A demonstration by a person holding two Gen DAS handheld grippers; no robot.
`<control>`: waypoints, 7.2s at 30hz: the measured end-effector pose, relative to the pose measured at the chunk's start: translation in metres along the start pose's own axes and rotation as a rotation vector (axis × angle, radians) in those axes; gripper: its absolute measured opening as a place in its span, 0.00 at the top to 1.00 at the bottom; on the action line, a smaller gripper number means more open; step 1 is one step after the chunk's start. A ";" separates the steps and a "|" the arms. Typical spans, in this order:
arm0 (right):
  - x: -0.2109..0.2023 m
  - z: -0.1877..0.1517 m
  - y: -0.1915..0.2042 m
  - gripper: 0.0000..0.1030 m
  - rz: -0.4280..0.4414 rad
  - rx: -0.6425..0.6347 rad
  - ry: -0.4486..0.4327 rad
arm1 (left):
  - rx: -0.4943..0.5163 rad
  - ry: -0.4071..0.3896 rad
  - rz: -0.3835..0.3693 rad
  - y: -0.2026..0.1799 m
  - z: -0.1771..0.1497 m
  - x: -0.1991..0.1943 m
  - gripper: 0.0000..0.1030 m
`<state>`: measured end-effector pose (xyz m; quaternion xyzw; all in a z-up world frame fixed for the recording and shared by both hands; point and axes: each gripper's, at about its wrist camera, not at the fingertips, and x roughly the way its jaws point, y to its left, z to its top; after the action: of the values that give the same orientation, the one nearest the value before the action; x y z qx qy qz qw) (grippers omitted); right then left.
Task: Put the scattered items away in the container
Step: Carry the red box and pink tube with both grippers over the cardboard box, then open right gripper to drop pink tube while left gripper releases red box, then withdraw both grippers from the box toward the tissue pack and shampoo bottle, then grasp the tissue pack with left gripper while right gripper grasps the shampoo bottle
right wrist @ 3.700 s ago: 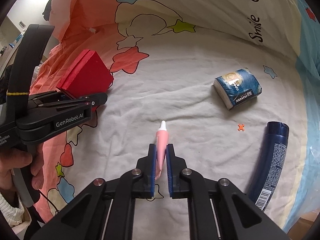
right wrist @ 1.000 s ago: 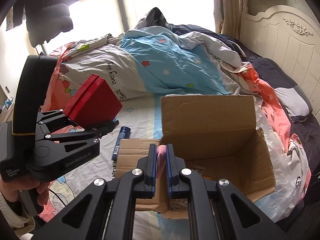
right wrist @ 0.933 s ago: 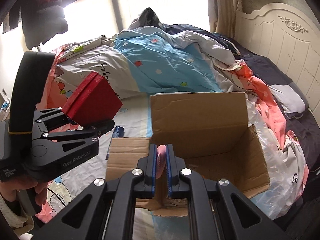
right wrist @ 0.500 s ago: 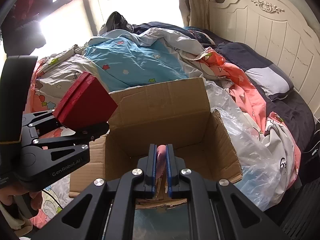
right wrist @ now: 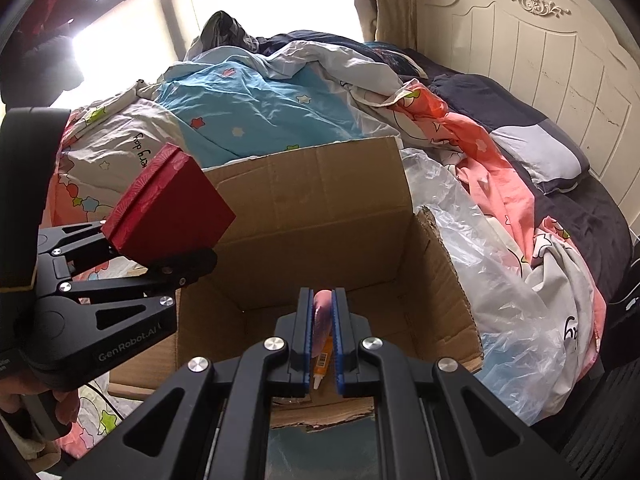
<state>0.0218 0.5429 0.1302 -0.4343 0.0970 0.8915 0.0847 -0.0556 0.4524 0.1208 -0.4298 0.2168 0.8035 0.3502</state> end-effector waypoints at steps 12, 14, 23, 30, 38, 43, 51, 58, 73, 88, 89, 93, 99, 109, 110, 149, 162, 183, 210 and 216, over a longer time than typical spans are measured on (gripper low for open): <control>0.020 0.001 -0.015 0.41 -0.063 0.090 0.042 | -0.015 0.019 0.001 0.006 -0.004 0.010 0.66; 0.022 -0.001 -0.014 0.41 -0.063 0.077 0.054 | -0.019 0.017 -0.003 0.006 -0.004 0.011 0.66; 0.031 -0.012 -0.011 0.41 -0.080 0.032 0.095 | -0.005 0.042 -0.035 -0.009 -0.006 0.025 0.65; 0.034 -0.016 -0.016 0.41 -0.088 0.046 0.112 | -0.009 0.065 -0.043 -0.018 -0.009 0.035 0.60; 0.035 -0.016 -0.015 0.40 -0.084 0.045 0.107 | -0.030 0.073 -0.003 -0.014 -0.009 0.038 0.38; 0.034 -0.015 -0.017 0.41 -0.090 0.051 0.107 | -0.048 0.064 0.011 -0.007 -0.010 0.036 0.21; 0.035 -0.016 -0.013 0.41 -0.087 0.051 0.108 | -0.059 0.054 0.059 0.002 -0.013 0.032 0.07; 0.032 -0.016 -0.008 0.36 -0.093 0.051 0.100 | -0.074 0.043 0.072 0.012 -0.018 0.022 0.04; 0.018 -0.012 0.020 0.25 -0.091 0.063 0.090 | -0.164 0.049 0.093 0.047 -0.051 -0.006 0.00; 0.003 -0.005 0.068 0.25 -0.089 -0.014 0.078 | -0.285 0.038 0.085 0.087 -0.089 -0.038 0.00; 0.001 -0.005 0.073 0.25 -0.089 -0.022 0.075 | -0.292 0.034 0.087 0.089 -0.091 -0.041 0.00; -0.002 -0.004 0.093 0.25 -0.081 -0.051 0.066 | -0.296 0.041 0.098 0.100 -0.105 -0.052 0.00; -0.004 -0.006 0.130 0.25 -0.055 -0.110 0.064 | -0.322 0.030 0.120 0.125 -0.131 -0.071 0.00; 0.011 -0.012 0.199 0.25 0.003 -0.205 0.072 | -0.397 0.068 0.176 0.181 -0.183 -0.087 0.00; 0.013 -0.013 0.205 0.25 0.011 -0.215 0.072 | -0.405 0.071 0.175 0.186 -0.187 -0.088 0.00; 0.108 -0.005 0.284 0.25 0.153 -0.281 0.072 | -0.228 0.203 0.079 0.256 -0.197 0.014 0.00; 0.149 0.005 0.283 0.24 0.169 -0.265 0.117 | -0.161 0.204 0.048 0.278 -0.171 0.055 0.00; 0.209 0.001 0.276 0.25 0.122 -0.267 0.197 | -0.022 0.198 0.101 0.312 -0.139 0.122 0.00; 0.263 -0.009 0.269 0.27 0.164 -0.194 0.347 | -0.002 0.235 0.041 0.326 -0.132 0.174 0.00; 0.270 -0.012 0.278 0.28 0.174 -0.222 0.356 | -0.016 0.261 0.040 0.332 -0.133 0.189 0.00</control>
<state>-0.1992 0.2895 -0.0627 -0.5814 0.0487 0.8100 -0.0593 -0.3050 0.2176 -0.0943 -0.5291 0.2624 0.7493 0.2996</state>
